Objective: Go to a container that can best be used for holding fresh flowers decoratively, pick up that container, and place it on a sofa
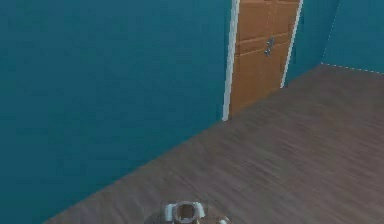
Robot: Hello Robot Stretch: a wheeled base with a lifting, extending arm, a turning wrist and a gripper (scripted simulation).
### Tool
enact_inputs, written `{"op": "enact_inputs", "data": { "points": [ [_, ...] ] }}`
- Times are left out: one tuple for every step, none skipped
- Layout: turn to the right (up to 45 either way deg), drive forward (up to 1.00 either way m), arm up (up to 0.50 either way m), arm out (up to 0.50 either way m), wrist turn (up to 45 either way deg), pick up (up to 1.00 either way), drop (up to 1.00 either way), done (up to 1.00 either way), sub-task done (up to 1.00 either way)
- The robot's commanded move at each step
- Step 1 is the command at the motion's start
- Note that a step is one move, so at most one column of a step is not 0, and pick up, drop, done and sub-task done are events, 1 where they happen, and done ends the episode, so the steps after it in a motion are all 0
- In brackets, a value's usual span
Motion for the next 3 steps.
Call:
{"op": "enact_inputs", "data": {
  "points": [
    [-45.0,0.0,0.0,0.0,0.0,0.0,0.0,0.0,0.0],
    [-9.0,0.0,0.0,0.0,0.0,0.0,0.0,0.0,0.0],
    [45.0,0.0,0.0,0.0,0.0,0.0,0.0,0.0,0.0]
  ]
}}
